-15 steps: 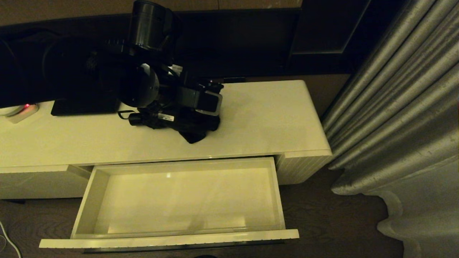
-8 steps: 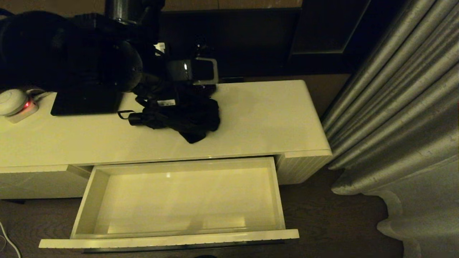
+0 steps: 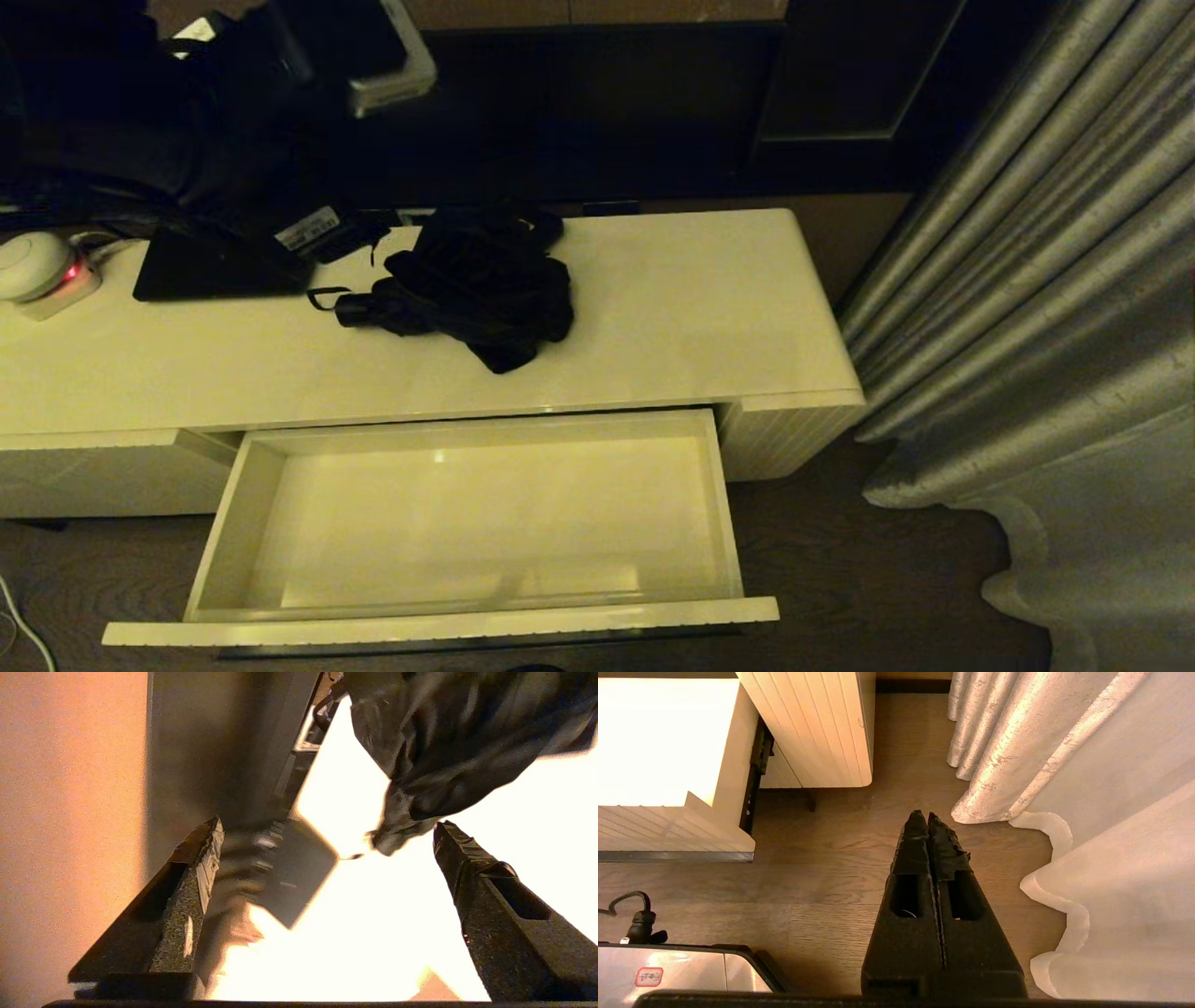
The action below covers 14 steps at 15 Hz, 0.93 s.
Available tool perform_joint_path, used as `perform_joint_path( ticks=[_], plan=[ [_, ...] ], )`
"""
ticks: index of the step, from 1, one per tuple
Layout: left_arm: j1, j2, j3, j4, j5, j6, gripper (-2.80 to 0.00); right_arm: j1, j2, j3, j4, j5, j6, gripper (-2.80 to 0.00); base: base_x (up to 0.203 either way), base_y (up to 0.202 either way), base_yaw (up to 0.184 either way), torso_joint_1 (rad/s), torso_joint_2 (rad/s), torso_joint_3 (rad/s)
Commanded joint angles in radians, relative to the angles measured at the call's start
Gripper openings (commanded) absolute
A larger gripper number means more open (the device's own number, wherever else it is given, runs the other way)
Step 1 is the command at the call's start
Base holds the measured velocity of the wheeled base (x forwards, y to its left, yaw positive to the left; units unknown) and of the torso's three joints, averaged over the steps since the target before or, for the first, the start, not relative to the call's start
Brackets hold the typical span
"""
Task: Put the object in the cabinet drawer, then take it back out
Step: Take the umbrella out of the drawer and put it on the table, then close the drawer
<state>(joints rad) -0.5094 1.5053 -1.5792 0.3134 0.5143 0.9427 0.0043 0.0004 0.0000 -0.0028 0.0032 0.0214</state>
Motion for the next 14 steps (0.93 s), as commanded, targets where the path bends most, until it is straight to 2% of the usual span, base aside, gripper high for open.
perform_joint_path(
  ticks=[1, 2, 3, 5, 7, 10, 12, 14],
  plan=[
    [0.000, -0.059, 0.026, 0.020, 0.002, -0.239, 0.00, 0.000, 0.000, 0.002, 0.000, 0.000, 0.000, -2.80, 0.000, 0.000, 0.000, 0.000, 0.00, 0.000],
    [-0.001, -0.084, 0.041, 0.052, 0.000, -0.359, -2.80, 0.000, 0.000, 0.002, 0.000, 0.000, 0.000, -2.80, 0.000, 0.000, 0.000, 0.000, 0.00, 0.000],
    [-0.001, -0.116, 0.065, 0.112, -0.013, -0.403, -2.80, 0.000, 0.000, 0.002, 0.000, 0.000, 0.000, -2.80, 0.000, 0.000, 0.000, 0.000, 0.00, 0.000],
    [0.000, -0.178, 0.133, 0.252, -0.069, -0.422, -2.80, 0.000, 0.000, 0.002, 0.000, 0.000, 0.000, -2.80, 0.000, 0.000, 0.000, 0.000, 0.00, 0.000],
    [-0.001, -0.256, 0.227, 0.306, -0.130, -0.419, -2.80, 0.000, 0.000, 0.002, 0.000, 0.000, 0.000, -2.80, 0.000, 0.000, 0.000, 0.000, 0.00, 0.000],
    [-0.024, -0.395, 0.428, 0.337, -0.204, -0.416, -2.80, 0.000, 0.000, 0.002, 0.000, 0.000, 0.000, -2.80, 0.000, 0.000, 0.000, 0.000, 0.00, 0.000],
    [-0.048, -0.483, 0.580, 0.355, -0.264, -0.394, -2.80, 0.000, 0.000, 0.002, 0.000, 0.000, 0.000, -2.80, 0.000, 0.000, 0.000, 0.000, 0.00, 0.000],
    [-0.058, -0.529, 0.743, 0.365, -0.307, -0.331, -2.80, 0.000, 0.000, 0.002, 0.000, 0.000, 0.000, -2.80, 0.000, 0.000, 0.000, 0.000, 0.00, 0.000]
  ],
)
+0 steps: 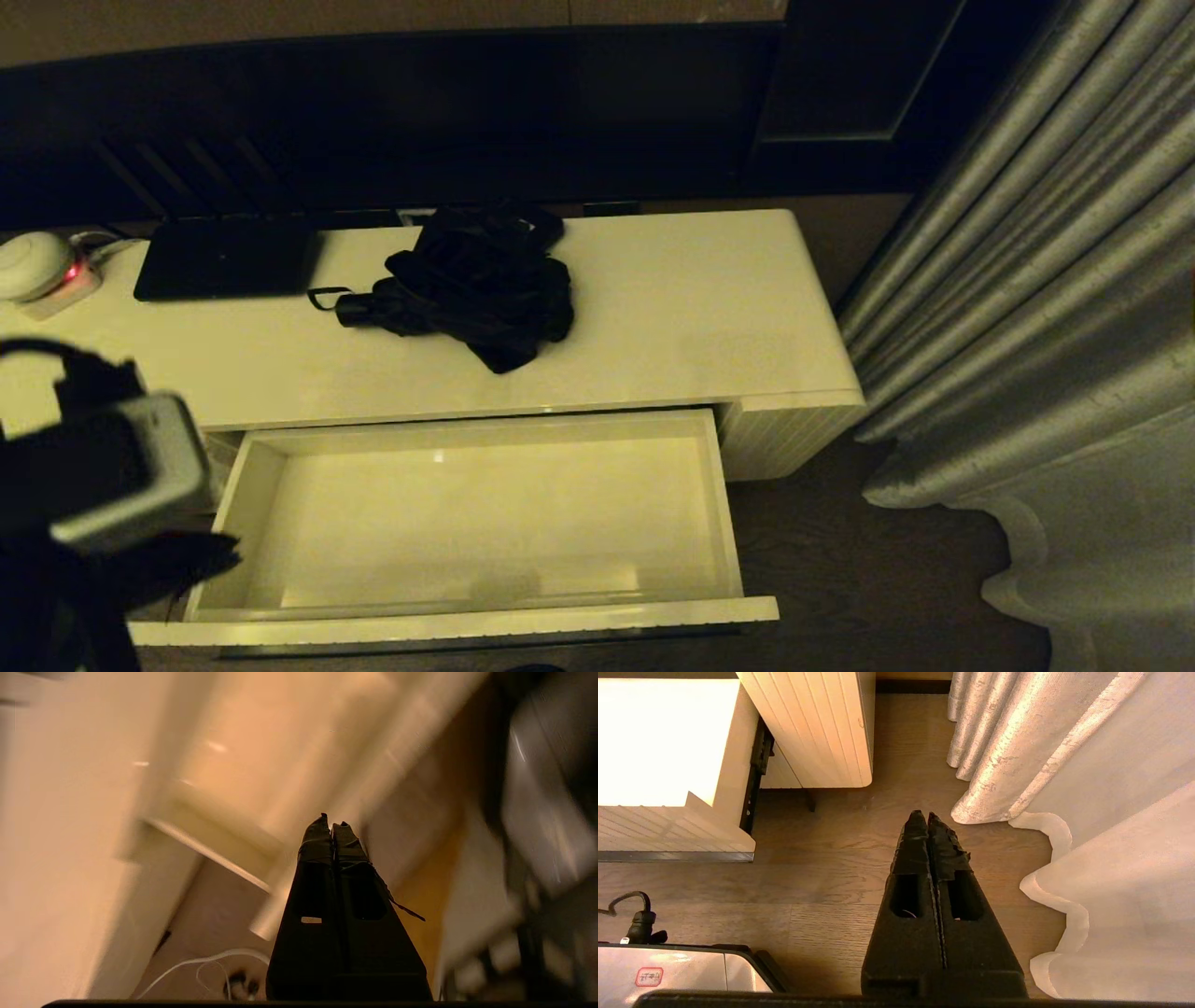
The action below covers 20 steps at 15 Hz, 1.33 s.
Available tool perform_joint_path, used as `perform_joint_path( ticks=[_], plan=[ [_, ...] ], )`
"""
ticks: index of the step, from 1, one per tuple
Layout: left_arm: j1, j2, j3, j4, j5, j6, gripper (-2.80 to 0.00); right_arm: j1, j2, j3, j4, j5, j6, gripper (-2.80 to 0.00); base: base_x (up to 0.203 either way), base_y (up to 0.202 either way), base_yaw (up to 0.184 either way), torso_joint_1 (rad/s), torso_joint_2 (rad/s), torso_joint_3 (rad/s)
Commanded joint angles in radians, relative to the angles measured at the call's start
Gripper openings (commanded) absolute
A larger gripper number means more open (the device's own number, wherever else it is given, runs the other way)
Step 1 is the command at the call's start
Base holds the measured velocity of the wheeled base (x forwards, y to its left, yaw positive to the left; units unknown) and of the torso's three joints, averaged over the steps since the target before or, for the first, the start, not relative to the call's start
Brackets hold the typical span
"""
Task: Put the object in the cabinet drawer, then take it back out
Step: Close the drawer
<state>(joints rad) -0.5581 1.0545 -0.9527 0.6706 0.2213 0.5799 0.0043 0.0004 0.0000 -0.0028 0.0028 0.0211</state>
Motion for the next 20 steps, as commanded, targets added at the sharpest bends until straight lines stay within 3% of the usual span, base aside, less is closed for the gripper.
perform_joint_path(
  ticks=[1, 8, 13, 20],
  plan=[
    [-0.017, -0.093, 0.186, 0.010, -0.028, 0.067, -2.80, 0.000, 0.000, 0.002, 0.000, 0.000, 0.000, -2.80, 0.000, 0.000, 0.000, 0.000, 0.00, 0.000],
    [-0.059, -0.060, 0.491, 0.008, -0.152, 0.228, -2.80, 0.000, 0.000, 0.002, 0.000, 0.000, 0.000, -2.80, 0.000, 0.000, 0.000, 0.000, 0.00, 0.000],
    [-0.059, 0.031, 0.583, -0.036, -0.209, 0.206, -2.80, 0.000, 0.000, 0.002, 0.000, 0.000, 0.000, -2.80, 0.000, 0.000, 0.000, 0.000, 0.00, 0.000],
    [-0.058, 0.271, 0.675, -0.380, -0.234, 0.076, -2.80, 0.000, 0.000, 0.000, 0.000, 0.000, 0.000, -2.80, 0.000, 0.000, 0.000, 0.000, 0.00, 0.000]
  ],
)
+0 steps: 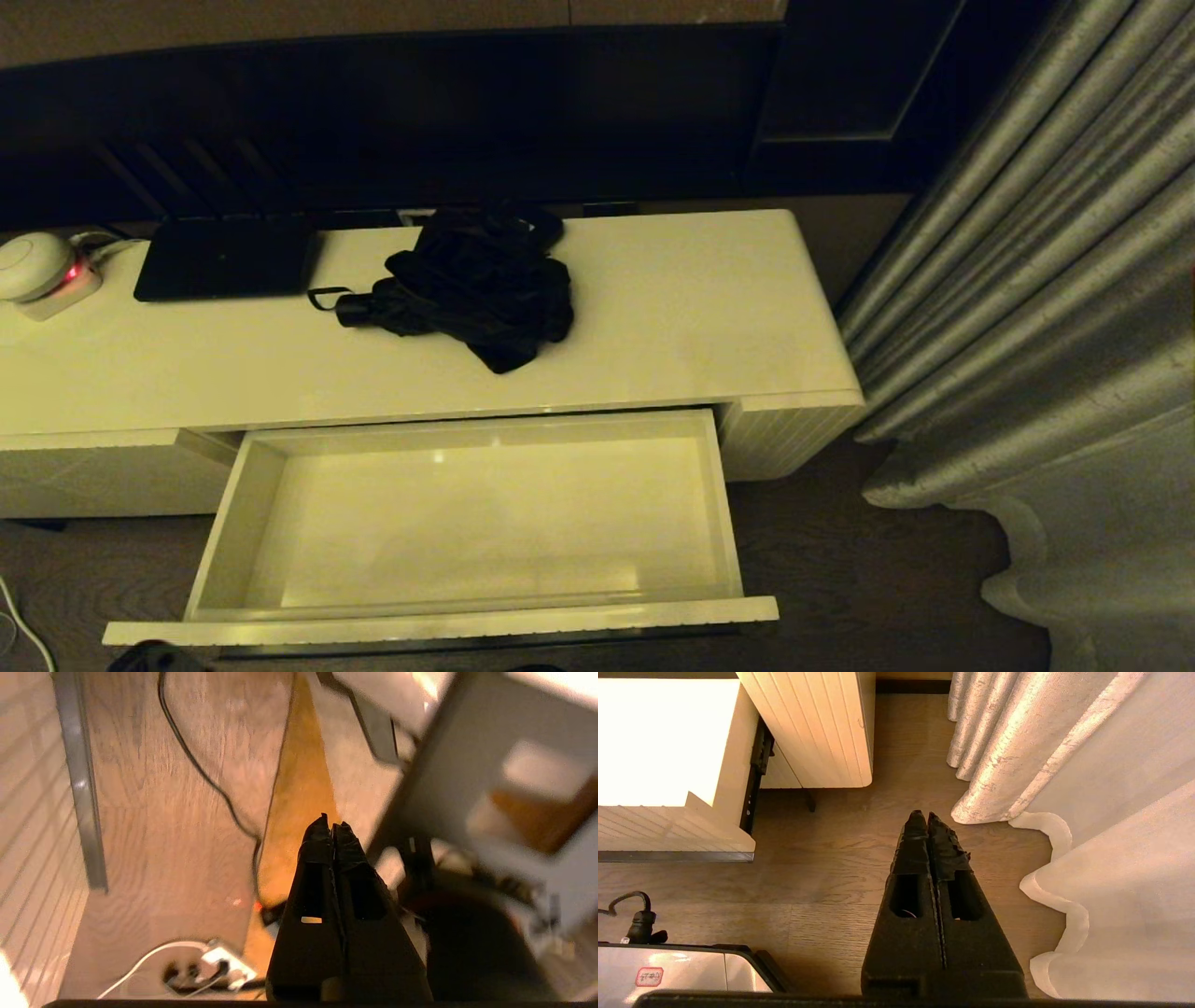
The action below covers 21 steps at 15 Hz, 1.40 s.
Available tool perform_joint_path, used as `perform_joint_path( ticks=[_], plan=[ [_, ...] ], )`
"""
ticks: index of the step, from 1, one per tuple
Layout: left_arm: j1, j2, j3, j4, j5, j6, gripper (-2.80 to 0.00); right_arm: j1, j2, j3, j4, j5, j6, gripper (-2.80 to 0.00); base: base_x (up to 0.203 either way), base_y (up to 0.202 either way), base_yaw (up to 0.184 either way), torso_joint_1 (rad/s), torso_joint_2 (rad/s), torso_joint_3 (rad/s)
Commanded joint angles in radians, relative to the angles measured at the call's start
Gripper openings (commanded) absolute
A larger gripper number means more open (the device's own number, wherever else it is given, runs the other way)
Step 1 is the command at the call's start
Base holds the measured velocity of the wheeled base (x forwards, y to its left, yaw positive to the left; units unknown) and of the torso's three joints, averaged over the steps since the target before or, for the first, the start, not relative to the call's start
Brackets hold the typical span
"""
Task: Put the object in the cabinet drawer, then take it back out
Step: Close the drawer
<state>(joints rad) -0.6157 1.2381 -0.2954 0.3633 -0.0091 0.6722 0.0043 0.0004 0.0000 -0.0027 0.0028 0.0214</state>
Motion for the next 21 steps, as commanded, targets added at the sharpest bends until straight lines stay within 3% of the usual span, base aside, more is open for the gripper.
perform_joint_path(
  ticks=[1, 3, 6, 11, 17, 21],
  plan=[
    [0.000, 0.114, 0.027, -0.117, -0.008, -0.037, -2.80, 0.000, 0.000, 0.002, 0.000, 0.000, 0.000, -2.80, 0.000, 0.000, 0.000, 0.000, 0.00, 0.000],
    [0.001, 0.174, 0.039, -0.193, -0.008, -0.074, -2.80, 0.000, 0.000, 0.002, 0.000, 0.000, 0.000, -2.80, 0.000, 0.000, 0.000, 0.000, 0.00, 0.000],
    [0.001, 0.273, 0.056, -0.419, -0.004, -0.172, -2.80, 0.000, 0.000, 0.002, 0.000, 0.000, 0.000, -2.80, 0.000, 0.000, 0.000, 0.000, 0.00, 0.000],
    [0.004, 0.352, 0.057, -0.587, 0.012, -0.255, -2.80, 0.000, 0.000, 0.002, 0.000, 0.000, 0.000, -2.80, 0.000, 0.000, 0.000, 0.000, 0.00, 0.000],
    [0.005, 0.586, 0.114, -1.090, 0.167, -0.346, -2.80, 0.000, 0.000, 0.002, 0.000, 0.000, 0.000, -2.80, 0.000, 0.000, 0.000, 0.000, 0.00, 0.000],
    [0.005, 0.650, 0.124, -1.299, 0.273, -0.388, -2.80, 0.000, 0.000, 0.002, 0.000, 0.000, 0.000, -2.80, 0.000, 0.000, 0.000, 0.000, 0.00, 0.000]
  ],
)
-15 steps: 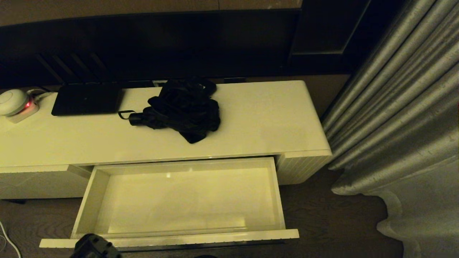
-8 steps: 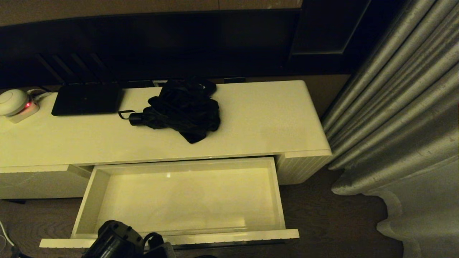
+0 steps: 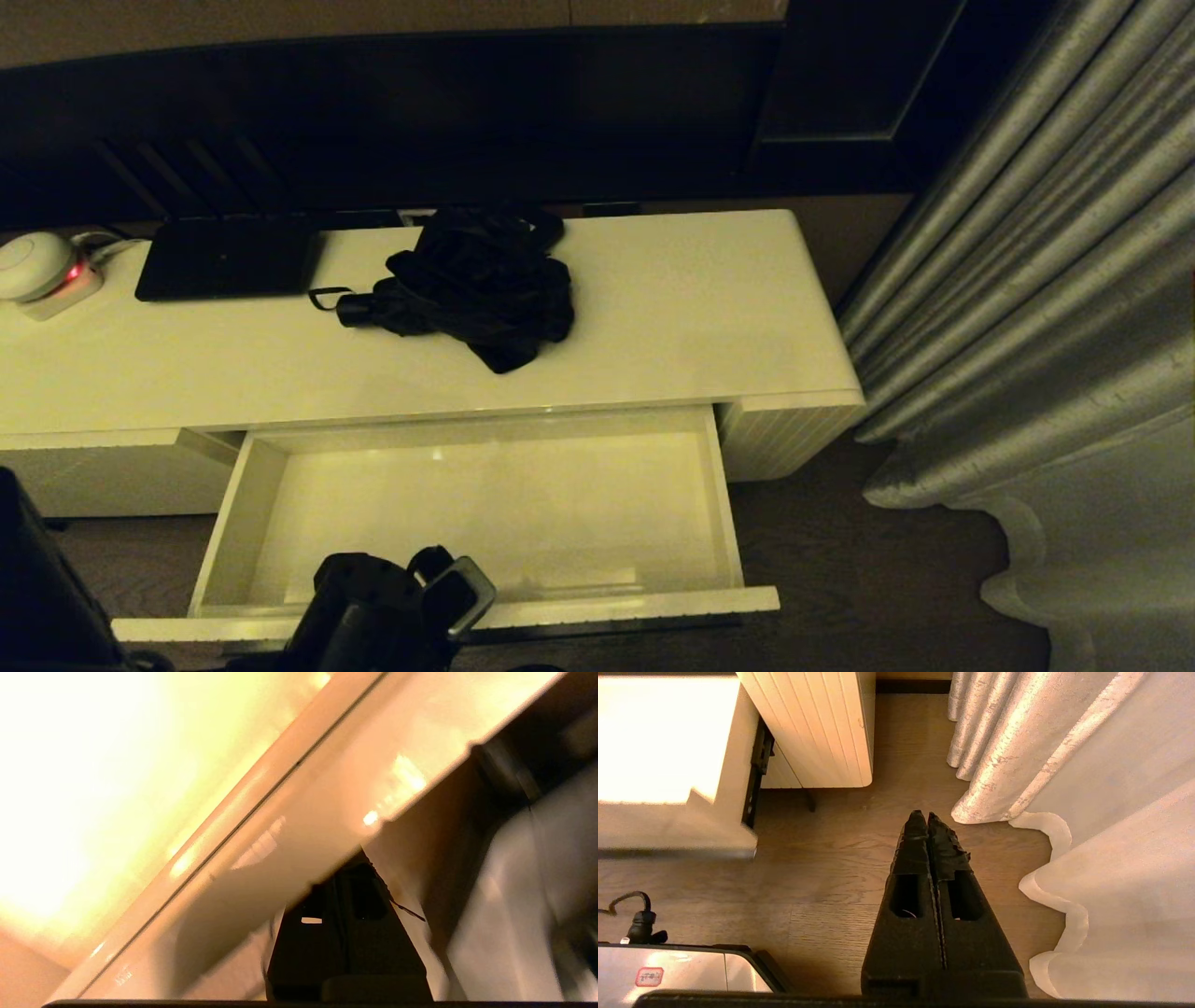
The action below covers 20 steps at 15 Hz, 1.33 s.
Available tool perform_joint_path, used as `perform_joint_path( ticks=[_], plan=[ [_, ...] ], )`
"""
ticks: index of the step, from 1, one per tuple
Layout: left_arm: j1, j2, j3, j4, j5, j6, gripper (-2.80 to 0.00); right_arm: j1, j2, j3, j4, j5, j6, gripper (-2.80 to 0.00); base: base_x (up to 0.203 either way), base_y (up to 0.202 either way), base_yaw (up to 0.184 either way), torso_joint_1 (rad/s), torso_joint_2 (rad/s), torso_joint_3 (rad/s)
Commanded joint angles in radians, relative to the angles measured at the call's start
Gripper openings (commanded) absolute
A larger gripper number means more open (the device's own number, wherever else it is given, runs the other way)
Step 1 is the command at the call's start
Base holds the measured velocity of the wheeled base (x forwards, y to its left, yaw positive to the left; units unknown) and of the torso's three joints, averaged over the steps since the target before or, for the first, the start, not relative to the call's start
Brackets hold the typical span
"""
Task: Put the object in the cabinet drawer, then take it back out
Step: Close the drawer
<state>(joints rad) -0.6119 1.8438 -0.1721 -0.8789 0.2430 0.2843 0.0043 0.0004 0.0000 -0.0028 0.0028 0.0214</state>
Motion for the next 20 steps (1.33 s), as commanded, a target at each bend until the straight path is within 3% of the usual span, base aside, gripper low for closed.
perform_joint_path(
  ticks=[1, 9, 15, 20],
  plan=[
    [0.001, 0.039, -0.001, -0.071, 0.037, -0.011, -2.80, 0.000, 0.000, 0.002, 0.000, 0.000, 0.000, -2.80, 0.000, 0.000, 0.000, 0.000, 0.00, 0.000],
    [0.000, 0.026, -0.007, -0.253, 0.214, -0.022, -2.80, 0.000, 0.000, 0.002, 0.000, 0.000, 0.000, -2.80, 0.000, 0.000, 0.000, 0.000, 0.00, 0.000],
    [0.000, 0.115, 0.001, -0.422, 0.282, -0.027, -2.80, 0.000, 0.000, 0.002, 0.000, 0.000, 0.000, -2.80, 0.000, 0.000, 0.000, 0.000, 0.00, 0.000],
    [0.006, 0.269, 0.009, -0.646, 0.303, -0.021, -2.80, 0.000, 0.000, 0.002, 0.000, 0.000, 0.000, -2.80, 0.000, 0.000, 0.000, 0.000, 0.00, 0.000]
  ],
)
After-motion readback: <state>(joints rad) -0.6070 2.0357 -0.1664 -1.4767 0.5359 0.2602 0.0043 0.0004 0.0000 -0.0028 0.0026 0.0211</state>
